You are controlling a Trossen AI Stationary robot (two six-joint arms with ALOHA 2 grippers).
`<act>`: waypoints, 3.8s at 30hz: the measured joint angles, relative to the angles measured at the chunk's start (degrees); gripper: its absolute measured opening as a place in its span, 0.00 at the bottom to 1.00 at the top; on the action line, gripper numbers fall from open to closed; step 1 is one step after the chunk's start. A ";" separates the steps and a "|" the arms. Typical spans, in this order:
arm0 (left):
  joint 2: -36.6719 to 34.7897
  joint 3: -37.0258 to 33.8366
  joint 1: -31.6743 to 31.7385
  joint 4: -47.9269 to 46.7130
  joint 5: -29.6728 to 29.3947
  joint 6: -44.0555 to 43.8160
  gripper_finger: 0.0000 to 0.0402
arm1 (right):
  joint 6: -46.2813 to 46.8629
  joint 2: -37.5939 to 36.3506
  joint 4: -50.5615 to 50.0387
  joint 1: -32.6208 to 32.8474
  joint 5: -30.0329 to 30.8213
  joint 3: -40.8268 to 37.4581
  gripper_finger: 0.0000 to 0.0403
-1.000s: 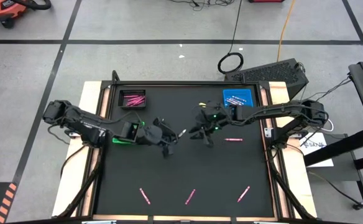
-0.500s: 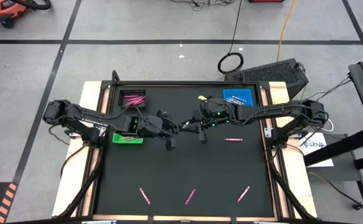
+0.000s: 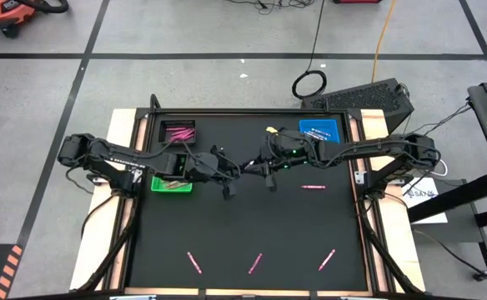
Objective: Sort crayons
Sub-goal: Put the white crayon into the blue bin, then put the pink crayon into the green bin
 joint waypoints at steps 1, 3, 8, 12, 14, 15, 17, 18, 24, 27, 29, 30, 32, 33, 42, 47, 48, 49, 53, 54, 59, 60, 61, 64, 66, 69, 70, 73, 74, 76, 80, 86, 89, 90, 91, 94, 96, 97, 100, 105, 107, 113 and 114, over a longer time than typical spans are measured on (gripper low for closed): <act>0.00 0.00 0.15 0.02 0.02 0.04 0.02 | 0.01 0.00 0.00 -0.02 0.00 0.00 0.20; 0.00 0.00 0.44 0.02 0.20 0.09 0.02 | 0.00 0.00 0.00 -0.10 0.28 0.00 0.14; 0.00 0.00 1.34 -0.02 0.57 0.61 0.02 | 0.02 0.00 0.00 -0.27 0.96 0.00 0.02; 0.00 0.00 1.54 0.32 0.22 3.67 0.02 | 0.00 0.00 -0.02 -0.30 2.71 0.00 0.03; 0.02 -0.04 1.54 0.89 0.06 4.07 0.02 | 0.00 -0.01 0.00 -0.43 2.70 0.01 0.03; 0.02 -0.04 1.54 0.95 -0.02 4.07 0.02 | 0.02 -0.04 0.00 -0.47 2.70 0.02 0.03; 0.02 -0.04 1.56 0.92 -0.11 4.25 0.04 | 0.54 -0.04 0.00 -0.52 2.80 0.02 0.03; 0.02 -0.04 1.56 0.88 -0.16 4.44 0.05 | 1.04 -0.04 0.00 -0.52 3.02 0.02 0.03; 0.04 -0.04 1.68 -0.04 -1.08 4.57 0.17 | 1.95 -0.04 -2.08 -0.47 7.59 0.02 0.02; 0.02 -0.04 1.77 -0.78 -3.03 4.59 0.21 | 1.77 -0.25 -5.19 -0.47 11.49 0.02 0.02; 0.02 -0.04 1.82 -2.10 -4.31 4.61 0.22 | 1.66 -0.33 -7.36 -0.49 14.87 0.02 0.02; 0.02 -0.04 1.82 -2.79 -4.86 4.62 0.22 | 1.61 -0.62 -8.78 -0.57 16.42 0.02 0.02; 0.01 -0.04 1.82 -4.05 -5.26 4.60 0.22 | 1.57 -1.34 -11.97 -1.01 19.35 0.02 0.02; 0.00 -0.04 1.80 -4.91 -5.33 4.61 0.22 | 1.74 -1.74 -12.98 -1.33 20.68 0.04 0.02; 0.00 -0.04 1.78 -10.02 -5.31 4.57 0.22 | 1.53 -7.52 -29.48 -6.18 30.38 0.07 0.02; 0.00 -0.04 1.76 -10.12 -5.31 4.57 0.22 | 1.09 -8.63 -38.70 -10.84 34.37 0.07 0.02; 0.00 -0.04 1.77 -10.09 -5.31 4.57 0.22 | 1.02 -8.63 -39.78 -11.97 34.74 0.07 0.02; 0.00 -0.04 1.76 -10.09 -5.31 4.57 0.22 | 0.69 -8.61 -40.45 -12.98 35.48 0.07 0.02; 0.00 -0.04 1.76 -9.86 -5.28 4.52 0.22 | -1.53 -8.61 -42.73 -16.68 35.80 0.07 0.02; 0.00 -0.04 1.76 -9.86 -5.16 4.48 0.22 | -2.03 -8.62 -43.66 -17.54 35.79 0.07 0.02; -0.02 -0.04 1.76 -10.19 -4.72 4.44 0.22 | -4.13 -7.55 -50.54 -21.68 35.74 0.07 0.02; -0.02 -0.04 1.76 -10.54 -4.70 4.46 0.22 | -4.75 -7.13 -51.39 -22.49 35.72 0.07 0.02; -0.02 -0.04 1.76 -10.94 -4.70 4.44 0.22 | -5.50 -6.62 -51.93 -23.27 35.74 0.07 0.02; -0.02 -0.04 1.76 -11.38 -4.70 4.42 0.22 | -7.79 -4.96 -52.91 -25.44 35.70 0.07 0.02; -0.03 -0.04 1.76 -11.37 -4.70 4.39 0.22 | -8.50 -4.07 -53.16 -26.59 35.53 0.04 0.02; -0.04 -0.04 1.76 -11.37 -4.70 4.39 0.22 | -9.34 -2.69 -55.47 -28.46 32.85 0.07 0.03; -0.04 -0.04 1.76 -11.42 -4.70 4.37 0.22 | -9.49 -2.01 -56.50 -28.95 32.47 0.07 0.03; -0.04 -0.04 1.76 -11.83 -4.70 4.37 0.22 | -9.71 -0.07 -58.67 -30.47 33.19 0.04 0.03; -0.04 -0.04 1.76 -12.02 -4.70 4.37 0.22 | -9.84 0.48 -58.90 -30.92 33.77 0.04 0.03; -0.04 -0.04 1.76 -12.17 -4.70 4.37 0.22 | -10.53 1.37 -58.72 -31.79 34.03 0.04 0.04; -0.04 -0.04 1.76 -12.20 -4.70 4.37 0.22 | -10.96 2.50 -58.60 -32.53 34.00 0.04 0.04; -0.04 -0.04 1.76 -12.26 -4.70 4.35 0.22 | -12.04 2.91 -58.82 -33.24 33.99 0.04 0.10; -0.04 -0.04 1.76 -12.26 -4.70 4.35 0.22 | -12.07 2.91 -59.01 -33.22 33.97 0.04 0.16; -0.04 -0.04 1.76 -12.24 -4.70 4.35 0.22 | -12.07 2.91 -59.00 -33.18 33.94 0.04 0.18; -0.04 -0.04 1.76 -12.24 -4.70 4.35 0.22 | -12.07 2.91 -58.98 -33.18 33.94 0.04 0.20; -0.04 -0.04 1.76 -12.41 -4.70 4.35 0.22 | -12.11 2.90 -59.02 -33.17 34.04 0.04 0.25; -0.04 -0.04 1.76 -12.73 -4.69 4.35 0.22 | -12.42 2.68 -59.37 -33.17 34.06 0.05 0.28; -0.04 -0.04 1.76 -12.94 -4.70 4.35 0.22 | -12.37 2.56 -60.19 -33.17 34.05 0.21 0.29; -0.04 -0.04 1.76 -13.44 -4.70 4.35 0.22 | -10.25 2.58 -65.95 -32.83 34.06 3.24 0.31; -0.04 -0.04 1.76 -14.21 -4.70 4.35 0.22 | -4.07 2.52 -78.53 -31.30 28.50 10.16 0.30; -0.04 -0.04 1.76 -14.25 -4.70 4.36 0.22 | -2.64 2.03 -81.03 -30.56 22.89 11.96 0.29; -0.04 -0.04 1.76 -14.40 -4.70 4.44 0.22 | -0.44 -1.64 -83.33 -27.11 9.03 11.76 0.29; -0.04 -0.04 1.76 -14.43 -4.69 4.45 0.22 | 0.09 -2.27 -84.19 -26.53 7.67 11.47 0.29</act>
